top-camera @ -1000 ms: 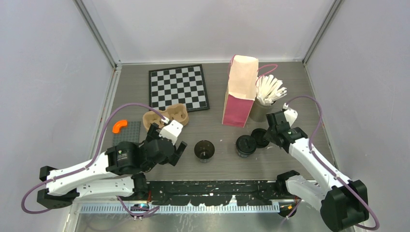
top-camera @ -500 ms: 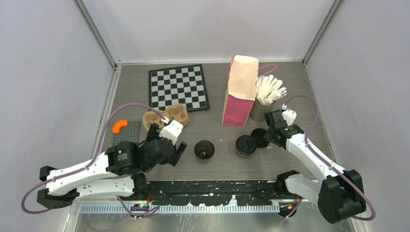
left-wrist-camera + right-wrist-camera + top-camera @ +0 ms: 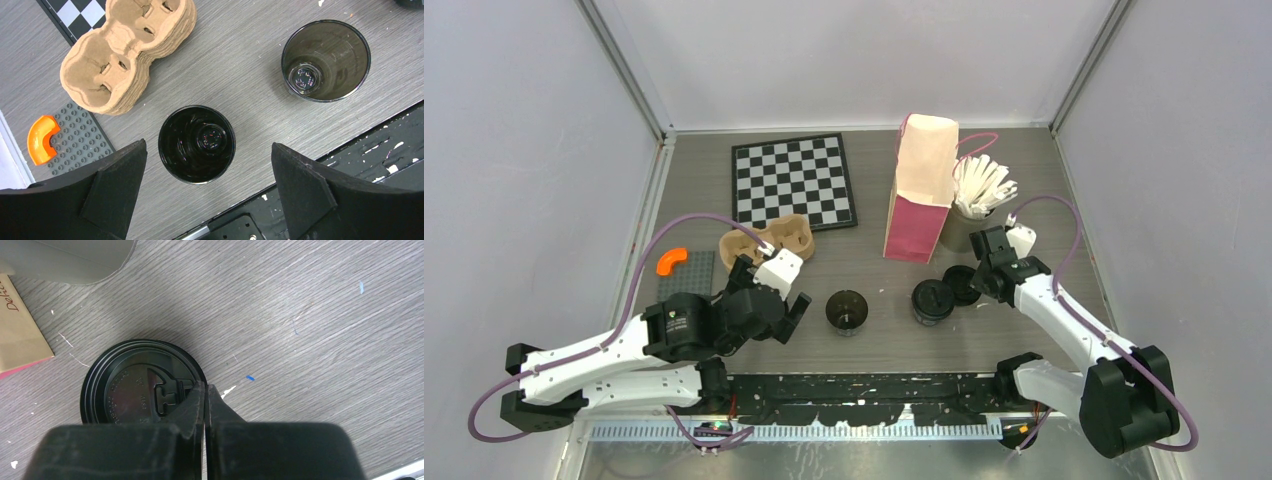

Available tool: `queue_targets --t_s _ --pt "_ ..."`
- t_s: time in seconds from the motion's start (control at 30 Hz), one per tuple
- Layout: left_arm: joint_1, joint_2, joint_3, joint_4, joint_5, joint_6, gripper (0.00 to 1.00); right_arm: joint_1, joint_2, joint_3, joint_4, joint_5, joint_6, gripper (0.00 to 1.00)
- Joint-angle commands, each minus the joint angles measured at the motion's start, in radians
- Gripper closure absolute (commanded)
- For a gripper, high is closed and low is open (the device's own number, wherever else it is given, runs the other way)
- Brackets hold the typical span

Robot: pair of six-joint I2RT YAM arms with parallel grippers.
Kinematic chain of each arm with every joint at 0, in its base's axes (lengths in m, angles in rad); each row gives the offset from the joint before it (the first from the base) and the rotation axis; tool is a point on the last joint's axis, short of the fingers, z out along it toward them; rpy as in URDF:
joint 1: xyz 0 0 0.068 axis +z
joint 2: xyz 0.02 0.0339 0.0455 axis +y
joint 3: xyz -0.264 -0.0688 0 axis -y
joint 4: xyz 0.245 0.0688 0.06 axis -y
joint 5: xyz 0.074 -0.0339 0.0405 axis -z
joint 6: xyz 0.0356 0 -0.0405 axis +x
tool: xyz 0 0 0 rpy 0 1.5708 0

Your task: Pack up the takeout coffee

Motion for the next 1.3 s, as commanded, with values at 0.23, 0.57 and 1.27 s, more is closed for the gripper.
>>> queue_targets --t_s 0.23,0.57,1.27 --pt "-0.004 -0.008 -0.004 0.039 -0.009 0.009 0.03 -0.005 -0.045 0.046 0.014 0.038 -0.025 1.0" --pt "-0.005 -0.006 -0.006 0.041 -0.013 0.006 0.03 -0.005 -0.175 0.069 -0.057 0.039 -0.011 1.0" --pt "-0.005 -0.011 -0.007 0.04 -0.013 0.005 0.03 -0.02 0.028 0.085 0.038 -0.024 -0.082 0.69"
